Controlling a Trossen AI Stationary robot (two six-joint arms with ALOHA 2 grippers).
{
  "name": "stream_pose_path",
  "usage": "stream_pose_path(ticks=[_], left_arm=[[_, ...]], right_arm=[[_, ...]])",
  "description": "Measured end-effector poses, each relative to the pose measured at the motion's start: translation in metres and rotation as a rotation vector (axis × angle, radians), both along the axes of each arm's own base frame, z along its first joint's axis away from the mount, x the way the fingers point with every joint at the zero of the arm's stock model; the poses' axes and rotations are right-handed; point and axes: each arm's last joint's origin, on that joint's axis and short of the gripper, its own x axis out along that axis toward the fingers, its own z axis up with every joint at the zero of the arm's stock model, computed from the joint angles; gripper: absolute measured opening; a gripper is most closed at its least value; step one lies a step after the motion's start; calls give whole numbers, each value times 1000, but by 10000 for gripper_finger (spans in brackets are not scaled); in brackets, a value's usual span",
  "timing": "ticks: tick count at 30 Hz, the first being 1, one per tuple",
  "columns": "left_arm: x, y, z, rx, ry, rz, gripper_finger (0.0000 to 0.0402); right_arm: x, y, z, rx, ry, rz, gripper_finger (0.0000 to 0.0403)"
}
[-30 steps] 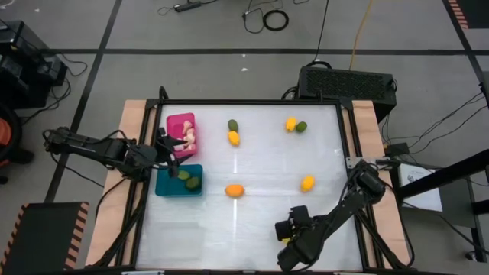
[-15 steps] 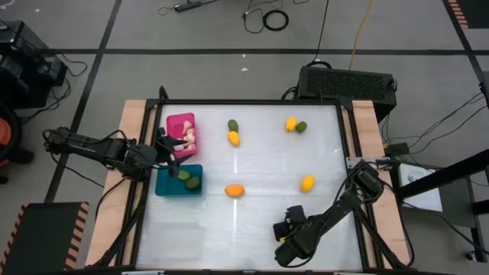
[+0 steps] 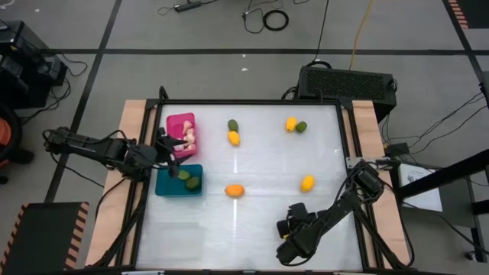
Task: Sort produce into baskets
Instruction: Put the green lime into the blue bin
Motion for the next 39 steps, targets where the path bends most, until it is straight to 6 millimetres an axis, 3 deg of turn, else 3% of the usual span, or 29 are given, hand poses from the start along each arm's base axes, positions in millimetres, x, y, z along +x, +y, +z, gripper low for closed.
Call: stream_pose_path(ticks=[7,13,20,27,33,39], left_arm=[[1,0,2,-12,-28,3,265],[2,-1,4,-257,-155,123,265],[4,-1,7,-304,-208,144,265],[6,-4,7,-436,-214,72,265],[12,-10,23,-380,-294,-176,265],[9,1,51,-308,-360,-137,265]], right_arm=[[3,-4,25,-102,15,30,164],[20,-6,45,-157,-145,114,165],[47,-10,52,-255,-350,281,166],[93,-23,55,-307,-511,493,166],[145,-58,67,-382,-588,680,166],[192,-92,80,-440,-767,847,166]])
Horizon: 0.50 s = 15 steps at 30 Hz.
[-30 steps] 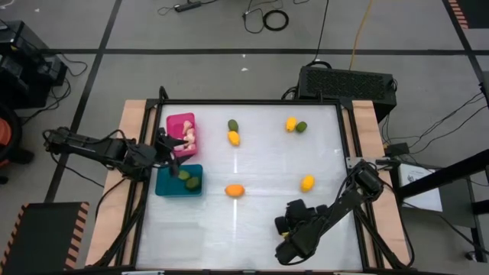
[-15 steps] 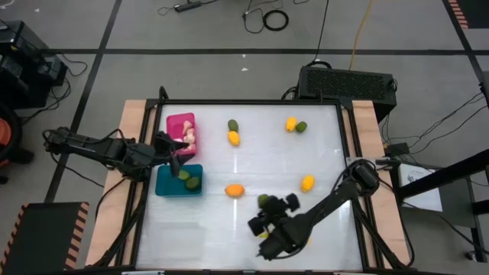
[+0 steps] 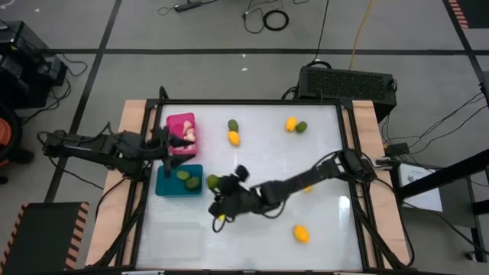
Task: Sort produce into baskets
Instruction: Put the green lime into the blue bin
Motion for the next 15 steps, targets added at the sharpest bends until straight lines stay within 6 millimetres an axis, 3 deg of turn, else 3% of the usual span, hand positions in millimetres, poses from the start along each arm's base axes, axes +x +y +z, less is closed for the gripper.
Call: stream_pose_path(ticks=[3,8,15], left_arm=[[-5,9,12,34,33,53,265],[-9,16,24,67,21,100,265],[-9,17,30,66,-31,118,265]], right_arm=[[18,-16,-4,-1,-67,82,166],[43,-37,-34,24,-132,158,166],[58,-51,-55,-33,-201,247,166]])
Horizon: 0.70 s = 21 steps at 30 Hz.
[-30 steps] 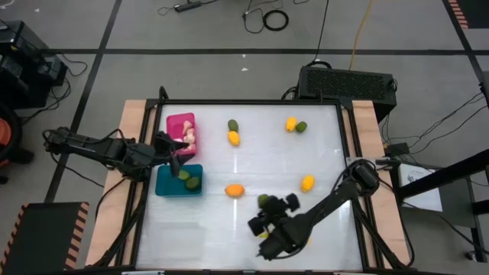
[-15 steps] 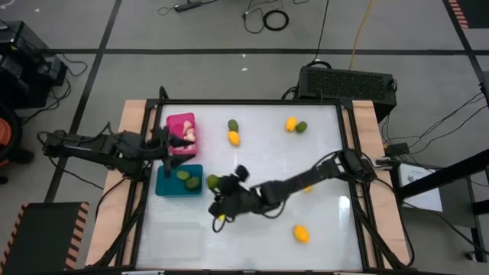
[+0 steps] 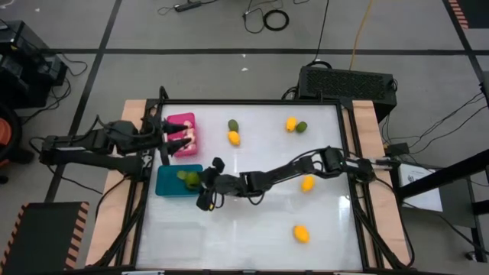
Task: Sort produce into baskets
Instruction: Put the green lime into the blue bin
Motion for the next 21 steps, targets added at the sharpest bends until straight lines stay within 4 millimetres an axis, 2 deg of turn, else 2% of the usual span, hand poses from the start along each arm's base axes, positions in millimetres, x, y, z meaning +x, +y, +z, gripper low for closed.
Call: stream_pose_path(ticks=[10,21], left_arm=[[1,0,2,1,-23,11,265],[2,0,3,9,-28,10,265]], right_arm=[[10,-8,-13,-5,-102,99,173],[10,-8,-10,-50,-114,108,254]])
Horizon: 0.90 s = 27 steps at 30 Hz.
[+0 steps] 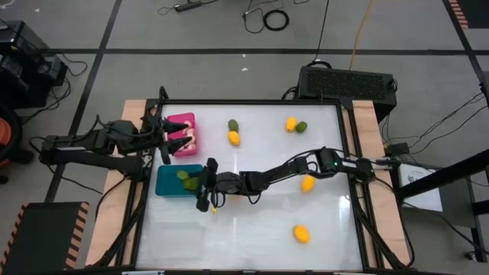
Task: Sort produce into baskets
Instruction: Put the green lime into the blue bin
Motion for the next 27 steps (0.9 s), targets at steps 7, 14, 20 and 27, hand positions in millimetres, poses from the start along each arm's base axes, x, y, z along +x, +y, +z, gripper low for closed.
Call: stream_pose_path(ticks=[7,14,20,27], left_arm=[[0,0,1,45,1,-5,265],[-1,1,-3,52,45,17,265],[-1,2,-7,61,90,45,265],[-1,3,-6,114,100,106,265]], right_arm=[[-2,0,12,-98,-8,12,284],[-19,-1,52,-135,133,50,288],[-52,-17,100,-266,348,64,288],[-98,-75,131,-291,649,-7,288]])
